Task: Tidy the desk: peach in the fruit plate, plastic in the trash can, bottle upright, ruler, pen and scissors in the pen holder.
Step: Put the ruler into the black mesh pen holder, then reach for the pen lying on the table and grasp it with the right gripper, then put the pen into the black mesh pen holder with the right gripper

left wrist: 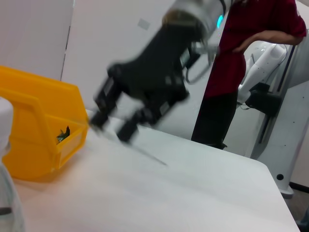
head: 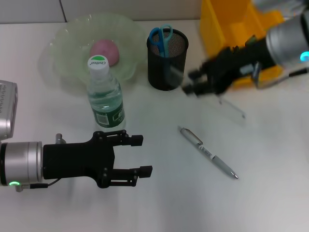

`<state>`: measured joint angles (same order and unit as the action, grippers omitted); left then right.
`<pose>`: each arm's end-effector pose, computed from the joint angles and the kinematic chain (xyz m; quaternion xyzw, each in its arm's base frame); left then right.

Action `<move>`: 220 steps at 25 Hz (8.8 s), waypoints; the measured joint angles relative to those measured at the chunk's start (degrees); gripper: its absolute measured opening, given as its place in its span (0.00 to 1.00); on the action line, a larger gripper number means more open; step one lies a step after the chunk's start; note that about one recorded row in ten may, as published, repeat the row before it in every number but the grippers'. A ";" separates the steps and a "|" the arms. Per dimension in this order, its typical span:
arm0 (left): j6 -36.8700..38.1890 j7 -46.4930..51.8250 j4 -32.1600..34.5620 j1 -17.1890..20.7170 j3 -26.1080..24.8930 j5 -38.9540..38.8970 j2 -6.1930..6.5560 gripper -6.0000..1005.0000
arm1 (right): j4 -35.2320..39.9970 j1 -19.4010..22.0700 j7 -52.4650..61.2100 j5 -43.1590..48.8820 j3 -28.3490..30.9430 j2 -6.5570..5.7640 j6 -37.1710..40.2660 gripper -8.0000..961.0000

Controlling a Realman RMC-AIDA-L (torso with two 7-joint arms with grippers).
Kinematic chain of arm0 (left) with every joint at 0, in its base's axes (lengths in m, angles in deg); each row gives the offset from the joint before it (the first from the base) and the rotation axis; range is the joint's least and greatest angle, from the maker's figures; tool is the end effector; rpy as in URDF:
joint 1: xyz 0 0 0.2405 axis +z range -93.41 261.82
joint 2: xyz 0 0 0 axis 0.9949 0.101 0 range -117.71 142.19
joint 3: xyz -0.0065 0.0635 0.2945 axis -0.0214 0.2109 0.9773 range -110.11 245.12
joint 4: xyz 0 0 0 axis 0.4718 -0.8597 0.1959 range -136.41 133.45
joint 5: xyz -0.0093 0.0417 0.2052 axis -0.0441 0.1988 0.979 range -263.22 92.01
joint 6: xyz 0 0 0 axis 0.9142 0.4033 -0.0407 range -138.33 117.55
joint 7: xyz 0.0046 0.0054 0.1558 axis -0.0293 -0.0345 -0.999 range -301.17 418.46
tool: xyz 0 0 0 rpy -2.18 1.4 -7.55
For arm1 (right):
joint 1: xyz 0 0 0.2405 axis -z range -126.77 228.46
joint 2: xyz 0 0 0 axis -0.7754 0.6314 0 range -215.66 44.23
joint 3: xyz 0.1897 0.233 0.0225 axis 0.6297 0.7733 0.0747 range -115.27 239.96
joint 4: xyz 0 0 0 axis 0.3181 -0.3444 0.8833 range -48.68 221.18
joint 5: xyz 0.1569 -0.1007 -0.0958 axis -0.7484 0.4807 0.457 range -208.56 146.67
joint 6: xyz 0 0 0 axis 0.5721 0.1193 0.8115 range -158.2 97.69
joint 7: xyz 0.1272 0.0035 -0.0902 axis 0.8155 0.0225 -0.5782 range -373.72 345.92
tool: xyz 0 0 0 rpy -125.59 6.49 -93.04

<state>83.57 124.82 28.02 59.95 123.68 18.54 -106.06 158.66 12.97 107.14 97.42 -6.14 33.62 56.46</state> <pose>-0.3008 0.2866 -0.0718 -0.9505 -0.1579 -0.2658 0.0311 0.1678 0.3984 -0.0264 -0.9795 0.1679 0.0101 0.1110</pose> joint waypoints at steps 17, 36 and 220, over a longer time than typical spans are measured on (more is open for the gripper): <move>0.11 0.27 0.03 -0.15 -0.10 -0.27 0.08 0.78 | -32.09 -0.31 -45.44 -59.12 2.97 -0.13 -21.14 0.39; -0.11 -0.04 0.18 -0.05 -0.81 -0.35 0.09 0.78 | -62.99 -11.93 -68.45 -82.23 2.20 0.56 -24.18 0.39; 5.06 -0.24 3.57 2.05 -2.36 4.15 0.28 0.78 | -11.26 4.65 -5.97 -30.68 -11.92 0.10 -43.86 0.18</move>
<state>88.63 124.58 31.60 62.00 121.32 22.69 -105.78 147.40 17.63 101.17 66.74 -18.05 33.71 12.59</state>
